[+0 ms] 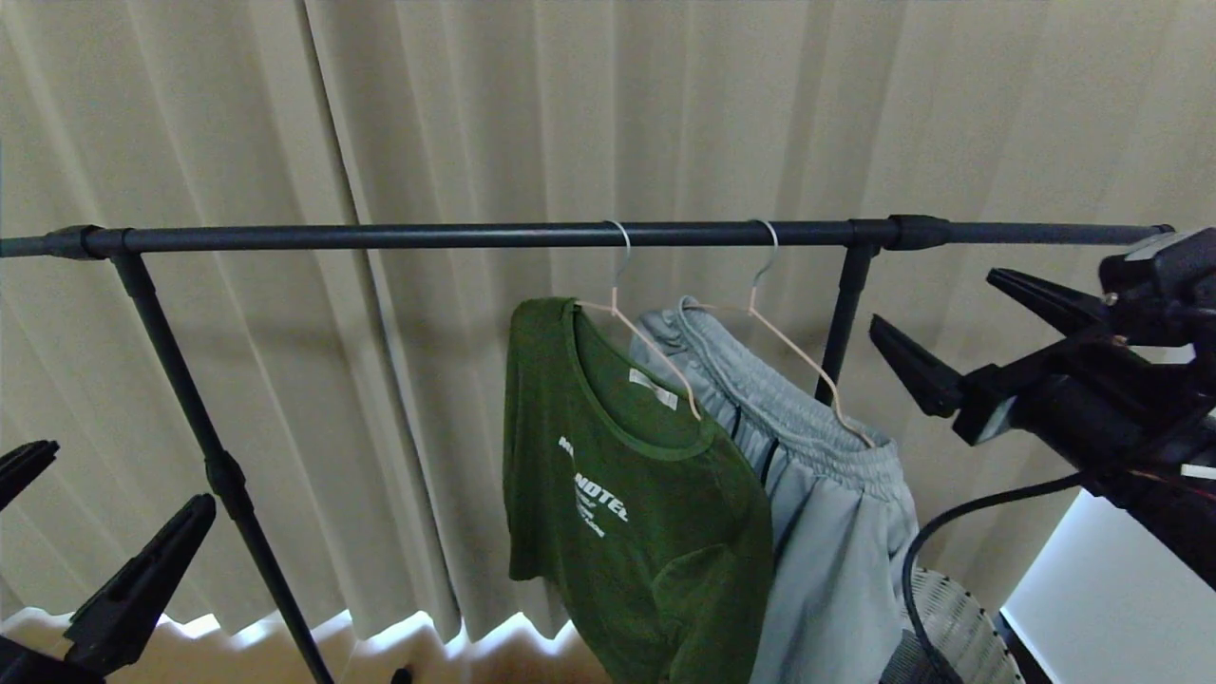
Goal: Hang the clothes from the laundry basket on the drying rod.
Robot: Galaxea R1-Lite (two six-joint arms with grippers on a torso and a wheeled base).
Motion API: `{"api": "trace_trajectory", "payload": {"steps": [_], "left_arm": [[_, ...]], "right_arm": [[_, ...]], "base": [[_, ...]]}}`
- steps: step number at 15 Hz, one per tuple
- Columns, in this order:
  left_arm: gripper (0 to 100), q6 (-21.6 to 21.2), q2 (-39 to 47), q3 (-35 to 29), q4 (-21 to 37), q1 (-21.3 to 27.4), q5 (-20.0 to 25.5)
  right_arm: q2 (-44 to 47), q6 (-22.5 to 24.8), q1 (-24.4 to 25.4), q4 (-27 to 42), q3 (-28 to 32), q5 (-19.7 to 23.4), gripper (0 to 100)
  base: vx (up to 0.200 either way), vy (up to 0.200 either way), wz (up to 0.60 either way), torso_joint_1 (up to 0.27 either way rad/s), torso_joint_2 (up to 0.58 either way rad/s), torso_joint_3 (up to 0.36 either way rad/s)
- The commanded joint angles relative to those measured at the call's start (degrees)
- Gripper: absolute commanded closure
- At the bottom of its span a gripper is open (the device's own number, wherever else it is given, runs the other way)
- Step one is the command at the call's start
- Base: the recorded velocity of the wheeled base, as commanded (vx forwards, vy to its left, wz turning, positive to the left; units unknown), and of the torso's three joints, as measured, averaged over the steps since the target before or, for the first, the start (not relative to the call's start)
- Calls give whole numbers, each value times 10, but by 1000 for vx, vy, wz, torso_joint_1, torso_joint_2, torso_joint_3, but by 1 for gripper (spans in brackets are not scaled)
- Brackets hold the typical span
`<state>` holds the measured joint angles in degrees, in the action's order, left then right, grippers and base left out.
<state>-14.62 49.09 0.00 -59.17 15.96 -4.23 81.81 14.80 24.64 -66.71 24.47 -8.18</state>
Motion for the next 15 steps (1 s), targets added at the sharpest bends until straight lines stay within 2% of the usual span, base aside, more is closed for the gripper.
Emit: {"api": "trace_trajectory", "payload": {"steps": [1, 2, 5, 6, 7, 8, 10, 11, 12, 13, 15], "left_arm": [[0, -1, -123, 0, 104, -42, -2], [0, 0, -189, 0, 216, -77, -3], [0, 8, -343, -66, 483, -145, -3], [0, 19, -385, -97, 560, -149, -3], [0, 23, -409, -120, 609, -149, -3], [0, 23, -429, -131, 643, -149, -3], [0, 27, -443, -121, 654, -150, -3], [0, 35, -442, -118, 654, -150, -3], [0, 35, -442, -118, 654, -150, -3], [0, 75, -439, -122, 654, -150, -11], [0, 100, -443, -96, 658, -150, -26]], "right_arm": [[-122, 1, -31, 57, -28, -1, 0], [-163, 1, -57, 100, -40, -2, 0], [-271, 0, -109, 245, -86, -9, 0], [-318, 0, -122, 301, -94, -24, 0], [-360, -1, -134, 356, -94, -39, 0], [-412, -6, -151, 427, -94, -51, 0], [-507, -17, -204, 576, -86, -56, 0], [-542, -21, -231, 628, -82, -56, 0], [-542, -21, -231, 628, -82, -56, 0], [-601, -49, -270, 698, -88, -54, 0], [-672, -68, -277, 742, -113, -55, 0]], "base": [[0, 0, 0, 0, 0, 0], [0, 0, 0, 0, 0, 0], [0, 0, 0, 0, 0, 0], [0, 0, 0, 0, 0, 0], [0, 0, 0, 0, 0, 0], [0, 0, 0, 0, 0, 0], [0, 0, 0, 0, 0, 0], [0, 0, 0, 0, 0, 0], [0, 0, 0, 0, 0, 0], [0, 0, 0, 0, 0, 0], [0, 0, 0, 0, 0, 0]]}}
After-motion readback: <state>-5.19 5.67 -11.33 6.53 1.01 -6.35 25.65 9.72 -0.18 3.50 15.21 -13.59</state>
